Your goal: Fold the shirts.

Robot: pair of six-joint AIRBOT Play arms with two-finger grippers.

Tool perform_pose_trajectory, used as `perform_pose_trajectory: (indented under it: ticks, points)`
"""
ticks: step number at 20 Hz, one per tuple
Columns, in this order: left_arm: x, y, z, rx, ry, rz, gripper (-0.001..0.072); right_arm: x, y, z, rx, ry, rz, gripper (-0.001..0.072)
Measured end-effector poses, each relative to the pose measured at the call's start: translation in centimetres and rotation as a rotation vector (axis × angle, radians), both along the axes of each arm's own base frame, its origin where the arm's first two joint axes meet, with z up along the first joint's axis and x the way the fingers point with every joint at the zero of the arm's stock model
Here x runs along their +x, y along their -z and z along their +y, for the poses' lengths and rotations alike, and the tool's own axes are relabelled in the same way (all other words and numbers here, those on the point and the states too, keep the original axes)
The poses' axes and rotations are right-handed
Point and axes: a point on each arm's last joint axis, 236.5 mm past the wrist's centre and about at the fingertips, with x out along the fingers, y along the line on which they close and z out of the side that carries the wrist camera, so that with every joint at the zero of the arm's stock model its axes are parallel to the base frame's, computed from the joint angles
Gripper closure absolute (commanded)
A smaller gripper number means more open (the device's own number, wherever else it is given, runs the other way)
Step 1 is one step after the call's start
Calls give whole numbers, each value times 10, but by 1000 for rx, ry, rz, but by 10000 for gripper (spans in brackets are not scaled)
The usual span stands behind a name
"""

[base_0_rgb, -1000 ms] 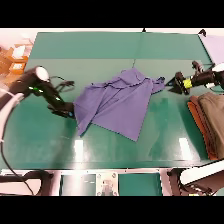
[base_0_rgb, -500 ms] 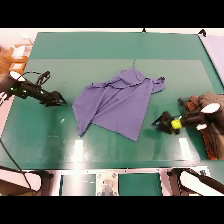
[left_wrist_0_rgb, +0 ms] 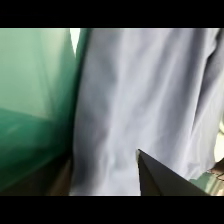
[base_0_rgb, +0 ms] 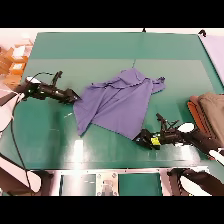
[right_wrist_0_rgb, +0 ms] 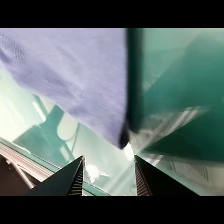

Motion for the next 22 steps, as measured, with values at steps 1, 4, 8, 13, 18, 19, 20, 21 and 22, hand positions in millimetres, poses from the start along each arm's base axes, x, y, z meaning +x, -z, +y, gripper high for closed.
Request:
perform_pose_trajectory:
  ticks: [1, 4, 8, 13, 18, 19, 20, 21, 22]
  points:
    - [0, 4, -2, 7, 8, 2, 673, 1, 0, 2, 1, 8, -6, 347]
    - [2, 4, -4, 35, 50, -17, 682, 7, 2, 4, -4, 32, -26, 347]
    - [14, -6, 0, 69, 66, -56, 682, 22, 5, 0, -29, 82, -65, 407]
    - [15, -11, 0, 79, 87, -59, 682, 30, 17, -3, -47, 119, -61, 693]
    - [2, -12, 5, 105, 144, -31, 684, 53, 15, -10, -73, 110, -127, 696]
    - [-3, -15, 10, 116, 155, -22, 684, 62, 10, -14, -77, 105, -152, 696]
    - [-6, -21, 15, 125, 159, -19, 684, 76, 0, -21, -85, 106, -191, 696]
    - [-8, -31, 23, 134, 151, -21, 683, 94, -18, -26, -70, 119, -238, 696]
    - [-9, -45, 31, 138, 141, -30, 683, 113, -46, -30, -39, 125, -296, 696]
